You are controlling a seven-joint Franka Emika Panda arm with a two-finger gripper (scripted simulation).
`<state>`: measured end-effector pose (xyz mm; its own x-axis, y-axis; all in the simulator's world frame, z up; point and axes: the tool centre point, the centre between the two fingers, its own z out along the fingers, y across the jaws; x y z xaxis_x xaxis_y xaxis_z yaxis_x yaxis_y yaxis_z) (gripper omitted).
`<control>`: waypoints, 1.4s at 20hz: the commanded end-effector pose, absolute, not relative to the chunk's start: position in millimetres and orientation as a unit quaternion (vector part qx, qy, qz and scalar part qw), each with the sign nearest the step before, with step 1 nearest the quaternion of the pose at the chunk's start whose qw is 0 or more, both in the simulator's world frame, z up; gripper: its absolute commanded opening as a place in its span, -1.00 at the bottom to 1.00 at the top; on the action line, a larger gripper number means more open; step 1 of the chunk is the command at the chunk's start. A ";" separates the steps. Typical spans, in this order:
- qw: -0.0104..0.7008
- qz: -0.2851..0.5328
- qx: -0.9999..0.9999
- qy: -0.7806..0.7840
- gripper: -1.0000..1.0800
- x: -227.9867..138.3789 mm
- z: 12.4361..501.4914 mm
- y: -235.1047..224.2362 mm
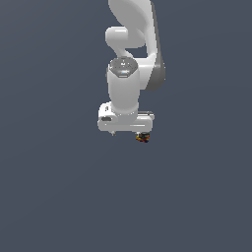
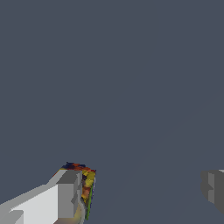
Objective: Pick up the object and move it to a goal position.
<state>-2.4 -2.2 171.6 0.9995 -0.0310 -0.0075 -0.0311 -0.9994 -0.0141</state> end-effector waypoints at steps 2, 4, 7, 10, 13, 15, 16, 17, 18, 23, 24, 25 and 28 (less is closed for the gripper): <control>0.007 0.004 -1.000 0.016 0.92 -2.6 171.3 -2.7; 0.005 0.006 -1.000 0.020 0.92 -3.7 169.3 -6.5; 0.000 0.012 -0.999 0.029 0.92 -6.5 164.1 -18.0; -0.002 0.016 -0.999 0.035 0.92 -7.6 161.7 -26.6; -0.002 0.016 -0.999 0.034 0.92 -7.3 161.9 -27.3; -0.002 0.016 -0.999 0.034 0.92 -8.0 161.4 -24.6; -0.002 0.016 -0.999 0.035 0.92 -8.8 160.7 -23.0; -0.002 0.015 -0.999 0.036 0.92 -9.9 159.8 -20.9; -0.002 0.015 -0.999 0.037 0.92 -11.2 158.6 -18.4; -0.003 0.013 -0.999 0.045 0.92 -22.2 149.8 1.2; -0.003 0.012 -0.999 0.048 0.92 -25.4 147.4 6.4; -0.003 0.011 -0.999 0.050 0.92 -29.0 144.8 12.2; -0.002 0.009 -0.998 0.059 0.92 -42.3 136.1 31.6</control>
